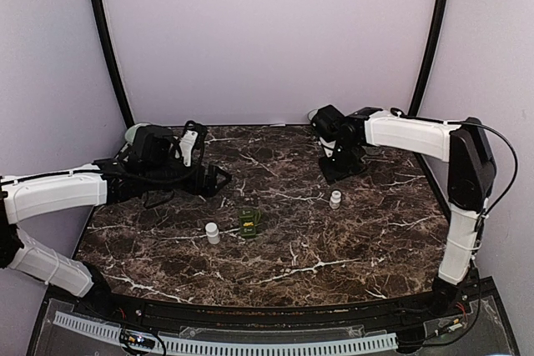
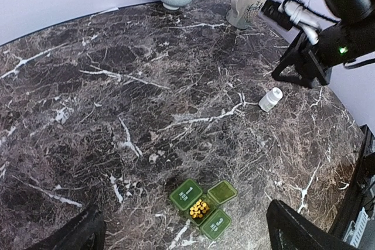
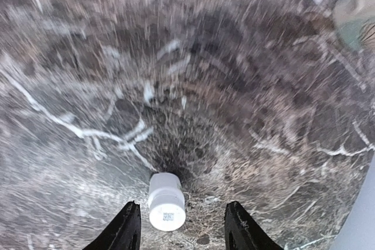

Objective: Sort the pills into containers
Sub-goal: Place the pill bottle at the center of the board.

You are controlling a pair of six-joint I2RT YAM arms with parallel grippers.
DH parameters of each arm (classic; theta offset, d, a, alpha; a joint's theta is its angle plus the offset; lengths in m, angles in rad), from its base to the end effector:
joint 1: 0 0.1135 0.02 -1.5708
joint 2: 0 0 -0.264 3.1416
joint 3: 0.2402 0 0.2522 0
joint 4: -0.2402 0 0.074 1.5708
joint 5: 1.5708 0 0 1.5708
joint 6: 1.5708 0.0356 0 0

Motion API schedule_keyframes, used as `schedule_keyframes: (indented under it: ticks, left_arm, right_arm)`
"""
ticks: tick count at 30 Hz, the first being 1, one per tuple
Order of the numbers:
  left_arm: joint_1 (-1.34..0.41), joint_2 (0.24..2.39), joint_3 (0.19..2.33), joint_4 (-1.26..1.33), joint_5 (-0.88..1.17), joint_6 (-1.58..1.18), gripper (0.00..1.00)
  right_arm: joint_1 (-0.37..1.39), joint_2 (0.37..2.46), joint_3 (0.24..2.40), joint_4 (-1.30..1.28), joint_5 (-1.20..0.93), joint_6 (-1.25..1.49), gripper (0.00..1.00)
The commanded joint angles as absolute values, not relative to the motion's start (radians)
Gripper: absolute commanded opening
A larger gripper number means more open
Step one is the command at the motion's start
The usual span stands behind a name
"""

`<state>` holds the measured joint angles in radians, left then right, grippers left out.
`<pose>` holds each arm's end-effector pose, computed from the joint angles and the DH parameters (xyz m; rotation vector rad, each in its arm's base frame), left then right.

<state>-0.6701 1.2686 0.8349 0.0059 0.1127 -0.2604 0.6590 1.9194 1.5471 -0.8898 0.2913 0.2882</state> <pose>0.2236 -0.1823 0.2717 0.4936 2.0073 -0.7002 0.3170 0.2326 0.2254 -0.4423 2.6964 -0.1628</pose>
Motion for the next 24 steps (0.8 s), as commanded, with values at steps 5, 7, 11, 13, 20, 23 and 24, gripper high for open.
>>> schedule_keyframes:
  ticks: [5,7,11,13,20,23,24]
  left_arm:
    - [-0.644,1.346,0.856,-0.083,0.180,-0.269,0.90]
    - [-0.639,1.377,0.877,-0.114,0.192,-0.247,0.85]
    - [-0.627,1.444,0.914,-0.157,0.232,-0.202,0.79]
    - [-0.621,1.478,0.933,-0.177,0.259,-0.184,0.77]
    - [-0.568,1.577,0.982,-0.213,0.395,-0.156,0.76]
    - [-0.544,1.621,1.008,-0.234,0.464,-0.148,0.68]
    - [-0.540,1.636,1.017,-0.242,0.479,-0.143,0.67]
  right_arm:
    - [0.732,1.872,1.672,-0.857,0.270,0.316,0.49]
    - [0.750,1.886,1.680,-0.848,0.235,0.321,0.47]
    - [0.789,1.916,1.678,-0.819,0.168,0.333,0.43]
    - [0.799,1.928,1.670,-0.799,0.124,0.346,0.41]
    - [0.806,1.943,1.613,-0.700,-0.052,0.409,0.38]
    - [0.805,1.959,1.598,-0.679,-0.135,0.433,0.38]
    - [0.806,1.963,1.590,-0.668,-0.164,0.440,0.38]
